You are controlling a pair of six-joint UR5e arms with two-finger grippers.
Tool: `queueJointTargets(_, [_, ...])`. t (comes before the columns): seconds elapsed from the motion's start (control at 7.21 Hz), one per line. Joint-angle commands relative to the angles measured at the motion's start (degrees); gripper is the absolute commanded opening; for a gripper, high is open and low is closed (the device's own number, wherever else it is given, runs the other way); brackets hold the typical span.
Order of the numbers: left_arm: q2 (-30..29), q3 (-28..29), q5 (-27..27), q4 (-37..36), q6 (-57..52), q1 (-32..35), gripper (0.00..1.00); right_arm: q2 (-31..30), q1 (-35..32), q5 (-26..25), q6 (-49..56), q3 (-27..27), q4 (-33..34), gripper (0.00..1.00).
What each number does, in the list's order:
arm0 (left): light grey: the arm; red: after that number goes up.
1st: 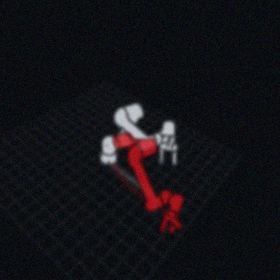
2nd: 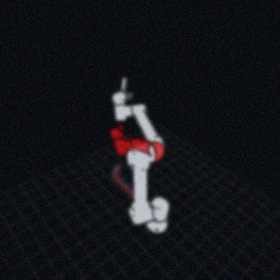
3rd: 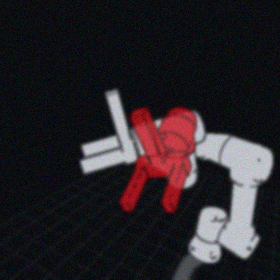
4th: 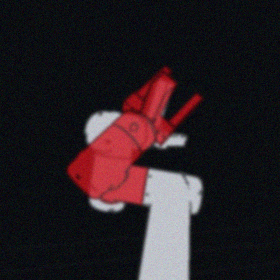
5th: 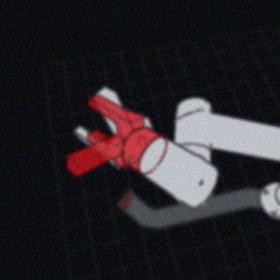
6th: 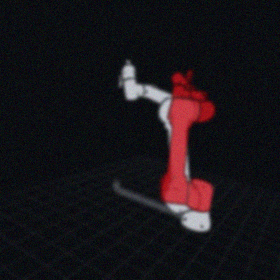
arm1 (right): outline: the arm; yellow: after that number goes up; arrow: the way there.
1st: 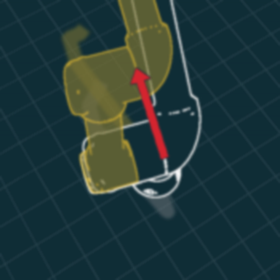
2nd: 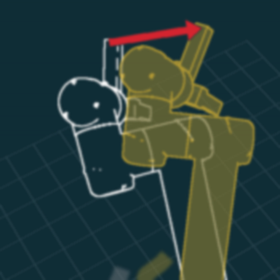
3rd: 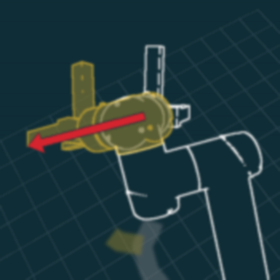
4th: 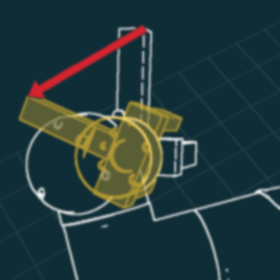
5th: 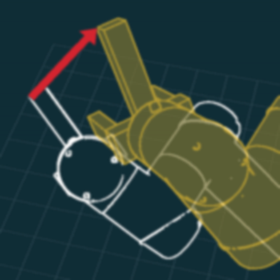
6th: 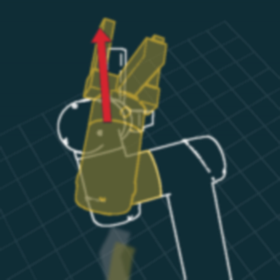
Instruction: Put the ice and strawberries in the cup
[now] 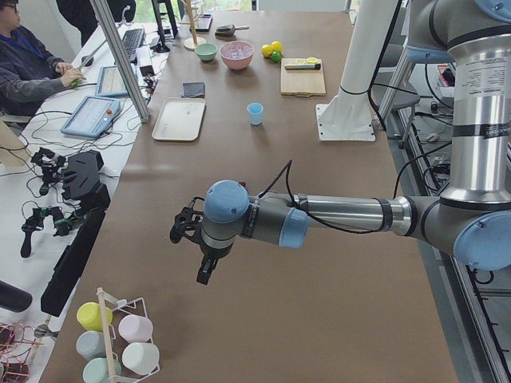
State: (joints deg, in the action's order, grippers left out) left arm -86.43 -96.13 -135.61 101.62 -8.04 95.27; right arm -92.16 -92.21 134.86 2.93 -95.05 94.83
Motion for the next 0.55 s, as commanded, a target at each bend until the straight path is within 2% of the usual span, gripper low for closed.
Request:
queueJointTargets(0.0, [-0.31,-0.02,0.08,-0.02,0.13,-0.34,0.99,-0.04,-0.07,0.05,-0.03,0.04,0.00,1.00])
queueJointTargets(0.42, [-0.23,-0.02,0.17,-0.02,0.13,-0.35,0.99,0.58,-0.07,0.05,-0.03,0.22,0.00,1.00])
